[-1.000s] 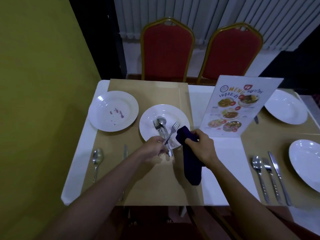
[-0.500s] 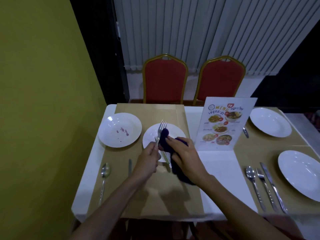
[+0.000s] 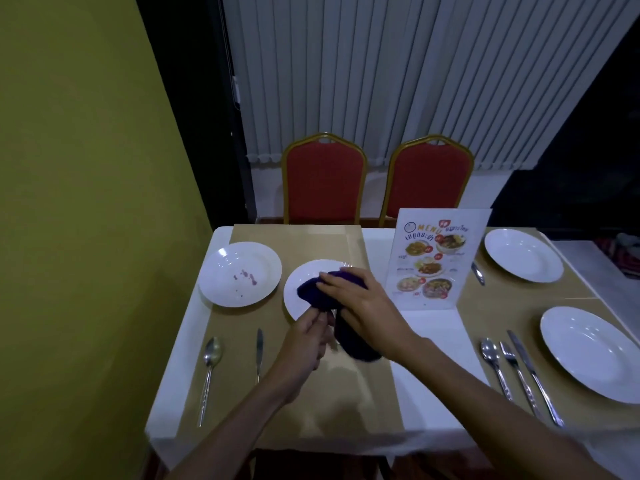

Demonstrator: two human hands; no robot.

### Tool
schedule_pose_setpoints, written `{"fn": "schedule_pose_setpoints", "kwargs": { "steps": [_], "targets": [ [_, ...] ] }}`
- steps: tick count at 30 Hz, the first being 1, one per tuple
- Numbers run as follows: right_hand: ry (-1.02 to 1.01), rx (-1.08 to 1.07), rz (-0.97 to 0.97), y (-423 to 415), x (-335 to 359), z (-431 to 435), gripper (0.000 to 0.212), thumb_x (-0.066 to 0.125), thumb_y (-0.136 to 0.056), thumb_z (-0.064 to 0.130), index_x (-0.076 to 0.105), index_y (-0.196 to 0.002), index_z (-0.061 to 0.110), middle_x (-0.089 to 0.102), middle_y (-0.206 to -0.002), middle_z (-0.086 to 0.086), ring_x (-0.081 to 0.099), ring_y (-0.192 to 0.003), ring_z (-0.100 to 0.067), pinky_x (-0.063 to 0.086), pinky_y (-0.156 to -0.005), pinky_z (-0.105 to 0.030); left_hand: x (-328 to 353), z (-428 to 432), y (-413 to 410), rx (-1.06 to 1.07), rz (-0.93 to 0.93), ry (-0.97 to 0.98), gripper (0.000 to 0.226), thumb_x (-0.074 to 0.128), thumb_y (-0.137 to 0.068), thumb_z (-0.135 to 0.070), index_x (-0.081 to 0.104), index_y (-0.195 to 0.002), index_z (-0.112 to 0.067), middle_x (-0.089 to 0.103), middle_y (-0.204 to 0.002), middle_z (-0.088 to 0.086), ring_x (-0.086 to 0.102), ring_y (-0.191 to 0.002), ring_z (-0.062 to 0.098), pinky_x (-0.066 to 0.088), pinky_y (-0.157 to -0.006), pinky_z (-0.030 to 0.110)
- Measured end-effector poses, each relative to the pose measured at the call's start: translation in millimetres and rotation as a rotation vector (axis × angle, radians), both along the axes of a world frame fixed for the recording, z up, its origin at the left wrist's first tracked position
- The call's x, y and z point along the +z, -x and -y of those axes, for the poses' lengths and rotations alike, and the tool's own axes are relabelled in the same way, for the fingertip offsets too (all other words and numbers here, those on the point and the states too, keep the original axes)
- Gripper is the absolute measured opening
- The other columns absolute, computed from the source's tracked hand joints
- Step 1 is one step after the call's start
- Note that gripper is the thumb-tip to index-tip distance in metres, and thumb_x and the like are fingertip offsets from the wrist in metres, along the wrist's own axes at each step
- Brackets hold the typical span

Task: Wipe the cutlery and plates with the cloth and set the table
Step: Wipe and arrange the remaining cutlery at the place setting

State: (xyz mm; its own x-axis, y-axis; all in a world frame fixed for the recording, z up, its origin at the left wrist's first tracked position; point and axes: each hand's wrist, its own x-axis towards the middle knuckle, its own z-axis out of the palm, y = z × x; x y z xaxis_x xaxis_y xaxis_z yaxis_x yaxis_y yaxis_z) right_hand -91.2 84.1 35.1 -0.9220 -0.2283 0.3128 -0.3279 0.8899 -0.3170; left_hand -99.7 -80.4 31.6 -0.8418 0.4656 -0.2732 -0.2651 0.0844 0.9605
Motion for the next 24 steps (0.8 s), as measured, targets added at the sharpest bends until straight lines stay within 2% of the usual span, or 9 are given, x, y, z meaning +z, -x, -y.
{"fn": "schedule_pose_setpoints", "kwargs": {
  "steps": [3,5,7,8,11,14,17,20,24],
  "targets": [
    [0.105,-0.17,0.027,18,14,-24,0.055,0.052,-0.088,-0.004,0.053,-0.14,0.015,0.052,-0.144,-0.004,0.038,-0.132,-0.03,0.032,-0.112,-0.036,1,4,-9,-0.046,0.009,-0.03,0.034,0.037,-0.106,-0.03,0.058,-0.079,-0.026,0.035,-0.056,-0.011,0.023,-0.045,0.004,0.019,-0.04,0.016],
    [0.277,-0.283,0.054,28,28,-34,0.054,0.049,-0.085,-0.008,0.058,-0.133,0.015,0.068,-0.115,0.0,0.058,-0.104,-0.023,0.048,-0.088,-0.035,3,7,-7,-0.022,0.008,-0.016,0.038,0.039,-0.105,-0.03,0.067,-0.08,-0.026,0.034,-0.056,-0.01,0.022,-0.045,0.004,0.019,-0.042,0.017],
    [0.467,-0.385,-0.034,27,38,-35,0.049,0.047,-0.086,-0.005,0.062,-0.125,0.019,0.069,-0.078,0.014,0.061,-0.064,-0.018,0.048,-0.057,-0.034,7,11,1,0.055,-0.002,0.04,0.037,0.042,-0.104,-0.033,0.074,-0.088,-0.027,0.037,-0.06,-0.008,0.026,-0.047,0.006,0.023,-0.044,0.019],
    [0.534,-0.444,-0.079,24,40,-32,0.046,0.047,-0.087,-0.002,0.062,-0.124,0.02,0.067,-0.071,0.01,0.059,-0.06,-0.019,0.048,-0.054,-0.037,9,14,6,0.09,-0.009,0.086,0.034,0.044,-0.103,-0.034,0.075,-0.091,-0.028,0.041,-0.063,-0.006,0.031,-0.05,0.007,0.027,-0.047,0.019],
    [0.468,-0.388,-0.178,8,34,-14,0.051,0.05,-0.084,-0.001,0.059,-0.131,0.019,0.068,-0.101,-0.003,0.057,-0.092,-0.021,0.047,-0.077,-0.03,11,17,13,0.119,-0.114,0.231,0.019,0.056,-0.097,-0.035,0.074,-0.096,-0.03,0.06,-0.076,-0.007,0.051,-0.063,0.008,0.043,-0.06,0.022],
    [0.093,-0.103,-0.202,-6,21,6,0.055,0.057,-0.087,0.001,0.053,-0.14,0.016,0.05,-0.146,-0.002,0.037,-0.127,-0.027,0.03,-0.11,-0.03,13,13,13,0.155,-0.255,0.287,0.015,0.06,-0.095,-0.031,0.074,-0.098,-0.026,0.069,-0.089,-0.006,0.061,-0.078,0.009,0.048,-0.073,0.028],
    [-0.242,-0.031,-0.234,-1,18,3,0.053,0.067,-0.09,0.008,0.053,-0.14,0.015,0.045,-0.15,0.001,0.046,-0.13,-0.037,0.044,-0.103,-0.045,13,6,6,0.21,-0.306,0.292,0.021,0.054,-0.098,-0.029,0.074,-0.094,-0.03,0.068,-0.091,-0.01,0.06,-0.083,0.004,0.044,-0.068,0.023],
    [-0.136,-0.142,-0.216,-2,15,15,0.06,0.074,-0.083,0.005,0.055,-0.138,0.013,0.048,-0.148,-0.001,0.045,-0.128,-0.037,0.051,-0.095,-0.048,13,4,3,0.267,-0.144,0.157,0.029,0.05,-0.1,-0.027,0.076,-0.089,-0.029,0.065,-0.073,-0.017,0.054,-0.063,-0.001,0.038,-0.059,0.021],
    [-0.128,-0.064,-0.164,-4,17,13,0.057,0.064,-0.091,0.009,0.046,-0.145,0.016,0.039,-0.154,0.003,0.036,-0.137,-0.032,0.038,-0.11,-0.043,13,10,0,0.252,-0.101,0.116,0.034,0.049,-0.1,-0.026,0.073,-0.076,-0.028,0.044,-0.047,-0.015,0.035,-0.044,0.001,0.029,-0.047,0.017]
  ]
}}
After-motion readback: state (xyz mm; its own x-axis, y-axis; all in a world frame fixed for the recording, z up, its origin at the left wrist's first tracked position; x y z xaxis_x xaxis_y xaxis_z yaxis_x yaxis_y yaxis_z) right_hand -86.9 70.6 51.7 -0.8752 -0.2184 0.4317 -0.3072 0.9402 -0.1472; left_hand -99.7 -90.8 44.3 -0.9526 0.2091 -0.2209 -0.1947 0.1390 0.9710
